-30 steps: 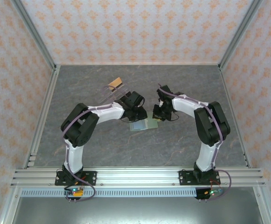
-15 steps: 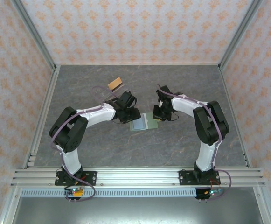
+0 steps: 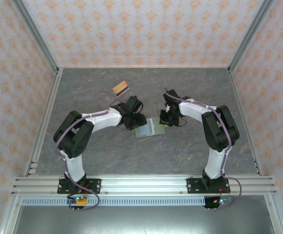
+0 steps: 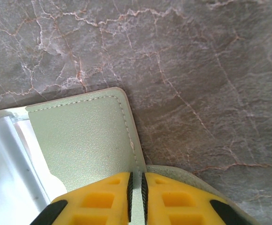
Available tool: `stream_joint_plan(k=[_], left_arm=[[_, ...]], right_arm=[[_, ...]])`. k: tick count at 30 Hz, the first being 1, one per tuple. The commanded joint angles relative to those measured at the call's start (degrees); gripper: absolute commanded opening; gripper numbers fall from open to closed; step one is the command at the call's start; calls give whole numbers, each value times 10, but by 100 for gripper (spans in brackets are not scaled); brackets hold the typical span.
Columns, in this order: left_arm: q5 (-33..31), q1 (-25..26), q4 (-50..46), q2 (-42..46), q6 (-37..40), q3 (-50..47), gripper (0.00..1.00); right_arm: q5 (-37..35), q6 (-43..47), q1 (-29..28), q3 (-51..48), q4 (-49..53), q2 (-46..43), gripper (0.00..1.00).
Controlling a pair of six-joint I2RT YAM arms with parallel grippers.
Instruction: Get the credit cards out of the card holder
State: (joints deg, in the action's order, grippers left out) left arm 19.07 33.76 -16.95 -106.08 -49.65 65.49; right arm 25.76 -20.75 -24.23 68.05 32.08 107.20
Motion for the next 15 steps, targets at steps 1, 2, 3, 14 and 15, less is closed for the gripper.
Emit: stream_joint_plan(k=[1, 2, 3, 14, 15], left_arm=[[9, -1, 12, -13, -14, 3, 47], [15, -1, 19, -14, -16, 3, 47], [22, -2, 24, -15, -19, 2, 47], [85, -6, 79, -7, -31, -10, 47], [91, -7, 88, -6, -34, -11, 47]], right_arm=[[-22, 9, -1, -6, -5, 11, 17], [-23, 10, -1, -6, -4, 12, 17], [-24, 9, -1, -5, -3, 12, 17], [-21, 6, -1, -2, -1, 16, 17], [-21, 6, -1, -2, -1, 15, 17]])
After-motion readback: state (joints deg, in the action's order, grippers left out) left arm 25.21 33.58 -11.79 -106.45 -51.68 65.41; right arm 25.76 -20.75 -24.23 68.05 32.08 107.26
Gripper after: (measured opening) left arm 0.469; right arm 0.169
